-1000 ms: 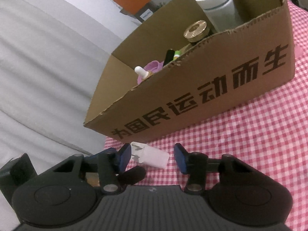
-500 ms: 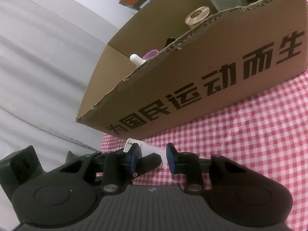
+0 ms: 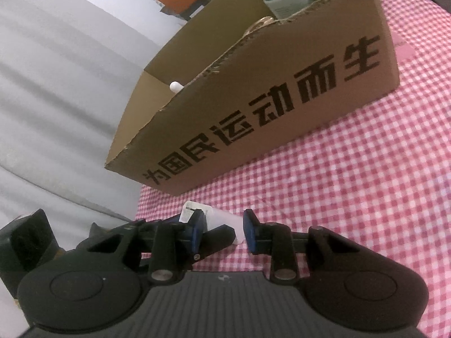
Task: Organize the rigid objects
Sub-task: 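Lift the white plug adapter and carry it over the box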
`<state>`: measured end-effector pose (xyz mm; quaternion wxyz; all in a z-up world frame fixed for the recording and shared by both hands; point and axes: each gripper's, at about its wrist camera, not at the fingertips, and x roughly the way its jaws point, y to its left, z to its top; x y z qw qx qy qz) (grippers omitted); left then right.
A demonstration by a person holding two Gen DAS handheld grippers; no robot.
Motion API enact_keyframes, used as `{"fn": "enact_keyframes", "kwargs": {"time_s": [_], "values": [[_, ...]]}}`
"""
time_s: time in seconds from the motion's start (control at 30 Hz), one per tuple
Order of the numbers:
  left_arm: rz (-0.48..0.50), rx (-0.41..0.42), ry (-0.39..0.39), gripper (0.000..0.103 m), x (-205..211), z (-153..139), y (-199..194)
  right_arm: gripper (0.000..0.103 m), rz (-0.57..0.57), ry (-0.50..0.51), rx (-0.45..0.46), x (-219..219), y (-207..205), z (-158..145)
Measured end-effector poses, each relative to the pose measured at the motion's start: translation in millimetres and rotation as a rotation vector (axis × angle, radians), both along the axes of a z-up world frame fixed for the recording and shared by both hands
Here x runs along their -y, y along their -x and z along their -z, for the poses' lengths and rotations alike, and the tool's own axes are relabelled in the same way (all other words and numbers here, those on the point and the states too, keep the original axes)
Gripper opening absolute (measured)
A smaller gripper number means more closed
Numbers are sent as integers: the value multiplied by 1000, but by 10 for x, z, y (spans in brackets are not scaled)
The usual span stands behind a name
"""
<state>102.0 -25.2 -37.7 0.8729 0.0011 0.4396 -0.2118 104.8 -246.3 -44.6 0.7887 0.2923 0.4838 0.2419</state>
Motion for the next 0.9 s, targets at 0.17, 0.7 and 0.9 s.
{"fn": "enact_keyframes", "kwargs": {"time_s": [0.17,0.7,0.9], "values": [[-1,-11,-26,49,60,32,-53,33,0,-3,0,43,16,4],[-17,6,-15,43,116,8,-68,33,-3,3,17,17,24,-36],[-21,7,-7,42,116,-7,-26,33,-2,8,22,16,43,-64]]}}
